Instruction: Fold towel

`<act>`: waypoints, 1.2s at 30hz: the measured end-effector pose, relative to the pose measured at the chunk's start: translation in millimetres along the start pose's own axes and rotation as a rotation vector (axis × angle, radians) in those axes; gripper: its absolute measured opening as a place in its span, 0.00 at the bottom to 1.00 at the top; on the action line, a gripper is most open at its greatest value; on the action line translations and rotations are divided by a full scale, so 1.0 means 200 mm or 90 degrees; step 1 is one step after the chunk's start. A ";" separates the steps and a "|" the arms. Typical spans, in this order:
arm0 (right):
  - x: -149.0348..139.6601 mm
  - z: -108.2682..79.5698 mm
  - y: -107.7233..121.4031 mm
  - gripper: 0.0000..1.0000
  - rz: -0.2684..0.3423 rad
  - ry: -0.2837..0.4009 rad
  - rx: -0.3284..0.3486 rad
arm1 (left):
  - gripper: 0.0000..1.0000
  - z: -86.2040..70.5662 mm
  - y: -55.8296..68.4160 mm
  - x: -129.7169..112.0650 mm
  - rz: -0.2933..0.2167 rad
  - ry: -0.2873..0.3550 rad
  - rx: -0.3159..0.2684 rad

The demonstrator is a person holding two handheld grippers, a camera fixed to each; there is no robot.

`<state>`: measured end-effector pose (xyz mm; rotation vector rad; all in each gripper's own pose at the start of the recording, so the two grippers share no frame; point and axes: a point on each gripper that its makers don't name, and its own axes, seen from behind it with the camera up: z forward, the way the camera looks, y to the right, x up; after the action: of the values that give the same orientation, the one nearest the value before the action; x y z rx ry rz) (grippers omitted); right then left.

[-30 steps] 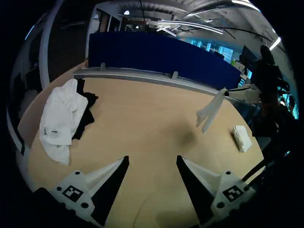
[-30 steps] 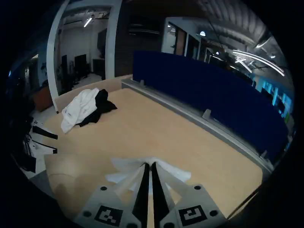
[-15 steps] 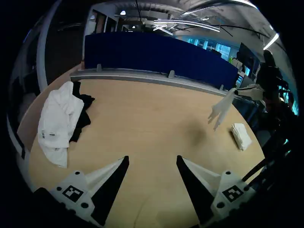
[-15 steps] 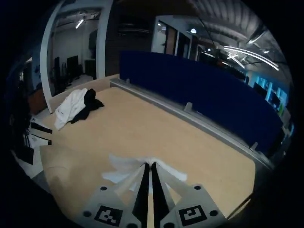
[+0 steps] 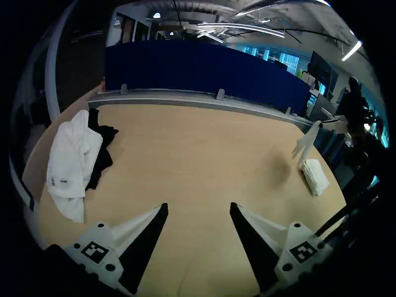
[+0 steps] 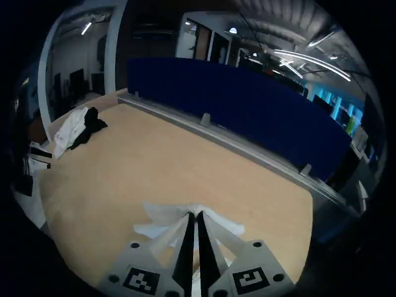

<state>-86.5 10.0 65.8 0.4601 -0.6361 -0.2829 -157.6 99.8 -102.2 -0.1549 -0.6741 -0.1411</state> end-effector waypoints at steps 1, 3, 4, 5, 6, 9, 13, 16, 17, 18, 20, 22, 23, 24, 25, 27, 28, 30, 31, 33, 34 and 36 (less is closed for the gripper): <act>-0.01 -0.01 0.04 0.04 0.001 -0.003 -0.005 | 0.93 0.00 0.01 0.00 0.002 0.000 -0.001; -0.04 -0.02 0.12 0.04 0.005 -0.008 -0.016 | 0.93 0.01 0.03 0.01 0.005 0.000 -0.003; -0.05 -0.03 0.15 0.04 0.008 -0.009 -0.019 | 0.93 0.01 0.04 0.01 0.006 -0.001 -0.004; -0.06 -0.03 0.18 0.04 0.011 -0.011 -0.022 | 0.93 0.02 0.05 0.01 0.006 -0.002 -0.005; -0.07 -0.04 0.21 0.04 0.015 -0.012 -0.024 | 0.93 0.02 0.06 0.01 0.007 -0.003 -0.007; -0.10 -0.04 0.25 0.04 0.024 -0.015 -0.028 | 0.93 0.03 0.09 0.02 0.010 -0.005 -0.009; -0.15 -0.06 0.27 0.04 0.027 -0.021 -0.029 | 0.93 0.03 0.11 0.03 0.014 -0.006 -0.011; -0.20 -0.08 0.26 0.04 0.027 -0.027 -0.028 | 0.93 0.04 0.13 0.05 0.017 -0.005 -0.012; -0.21 -0.09 0.26 0.04 0.027 -0.030 -0.028 | 0.93 0.04 0.13 0.05 0.017 -0.005 -0.013; -0.23 -0.10 0.27 0.04 0.027 -0.033 -0.028 | 0.93 0.04 0.14 0.05 0.018 -0.005 -0.013; -0.28 -0.12 0.27 0.04 0.028 -0.040 -0.028 | 0.93 0.04 0.15 0.06 0.019 -0.005 -0.015; -0.33 -0.14 0.29 0.04 0.028 -0.050 -0.030 | 0.93 0.04 0.16 0.06 0.021 -0.005 -0.017; -0.35 -0.15 0.30 0.04 0.027 -0.054 -0.031 | 0.93 0.04 0.16 0.07 0.022 -0.005 -0.018; -0.38 -0.17 0.31 0.04 0.027 -0.060 -0.032 | 0.93 0.04 0.17 0.07 0.023 -0.006 -0.019; -0.40 -0.18 0.31 0.04 0.027 -0.065 -0.034 | 0.93 0.04 0.18 0.07 0.024 -0.006 -0.020; -0.46 -0.21 0.33 0.04 0.027 -0.075 -0.037 | 0.93 0.04 0.19 0.06 0.026 -0.006 -0.022; -0.49 -0.22 0.34 0.04 0.027 -0.080 -0.039 | 0.93 0.04 0.19 0.06 0.027 -0.007 -0.023; -0.55 -0.25 0.35 0.04 0.028 -0.091 -0.043 | 0.93 0.04 0.20 0.05 0.030 -0.009 -0.024; -0.58 -0.26 0.36 0.04 0.030 -0.097 -0.045 | 0.93 0.04 0.21 0.05 0.030 -0.009 -0.025; -0.65 -0.29 0.37 0.04 0.034 -0.108 -0.051 | 0.93 0.04 0.22 0.04 0.032 -0.011 -0.027; -0.68 -0.30 0.37 0.04 0.037 -0.113 -0.053 | 0.93 0.04 0.22 0.04 0.032 -0.011 -0.027; -0.75 -0.32 0.38 0.04 0.045 -0.122 -0.059 | 0.93 0.04 0.23 0.03 0.033 -0.013 -0.028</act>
<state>-153.1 154.8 -18.6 0.3229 -0.8207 -0.2895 -149.2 144.9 -96.5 -0.2168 -0.6862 -0.1043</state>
